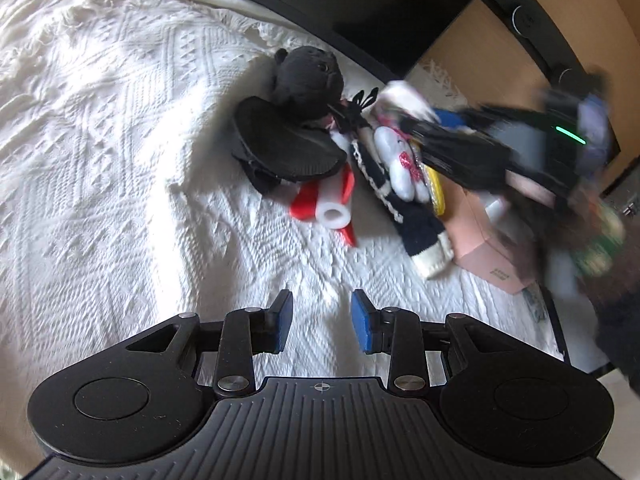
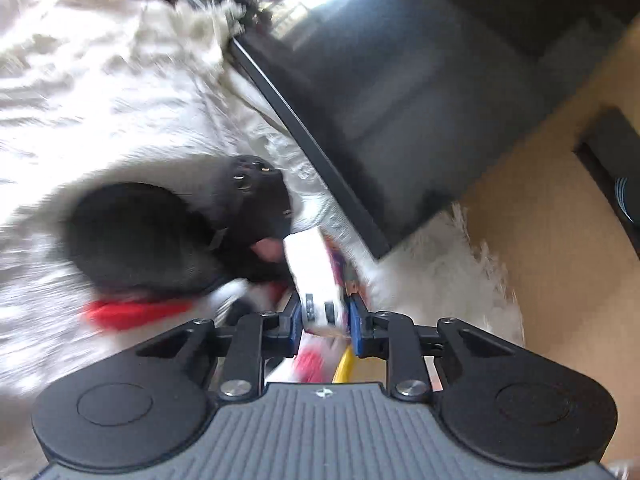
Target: Organize soft objects
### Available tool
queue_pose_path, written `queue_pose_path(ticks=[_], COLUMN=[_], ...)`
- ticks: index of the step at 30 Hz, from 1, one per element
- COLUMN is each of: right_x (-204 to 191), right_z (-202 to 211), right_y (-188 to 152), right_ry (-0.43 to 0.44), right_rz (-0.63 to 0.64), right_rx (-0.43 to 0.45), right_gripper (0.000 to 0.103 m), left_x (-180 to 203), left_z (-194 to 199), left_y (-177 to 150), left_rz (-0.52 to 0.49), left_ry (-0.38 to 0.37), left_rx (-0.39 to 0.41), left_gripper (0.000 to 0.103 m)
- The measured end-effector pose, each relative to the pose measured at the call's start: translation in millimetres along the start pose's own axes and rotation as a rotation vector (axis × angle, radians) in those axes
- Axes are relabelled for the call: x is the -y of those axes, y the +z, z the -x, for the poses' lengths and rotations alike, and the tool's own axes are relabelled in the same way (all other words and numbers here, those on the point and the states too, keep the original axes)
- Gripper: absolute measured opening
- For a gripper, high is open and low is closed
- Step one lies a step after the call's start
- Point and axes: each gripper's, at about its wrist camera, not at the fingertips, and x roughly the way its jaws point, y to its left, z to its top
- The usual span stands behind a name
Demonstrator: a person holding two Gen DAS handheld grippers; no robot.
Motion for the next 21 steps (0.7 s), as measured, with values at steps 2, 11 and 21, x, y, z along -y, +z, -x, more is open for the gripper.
queue_pose_path(ticks=[2, 11, 21], right_x=[3.2, -16.4, 35.9], right_z=[32.3, 109.9, 156.8], right_y=[-17.9, -140.0, -200.4], right_ry=[0.057, 0.093, 0.286], right_rz=[-0.084, -0.134, -0.498], right_rx=[-0.023, -0.209, -0.192], right_gripper=[0.022, 0.019, 0.068], left_x=[3.5, 40.8, 101.5], left_z=[-5.6, -35.8, -65.1], left_y=[4.3, 21.4, 23.9], left_rz=[-0.017, -0.083, -0.234], left_ry=[-0.009, 0.003, 0.028], left_rx=[-0.008, -0.012, -0.031], left_gripper=[0.035, 0.035, 0.035])
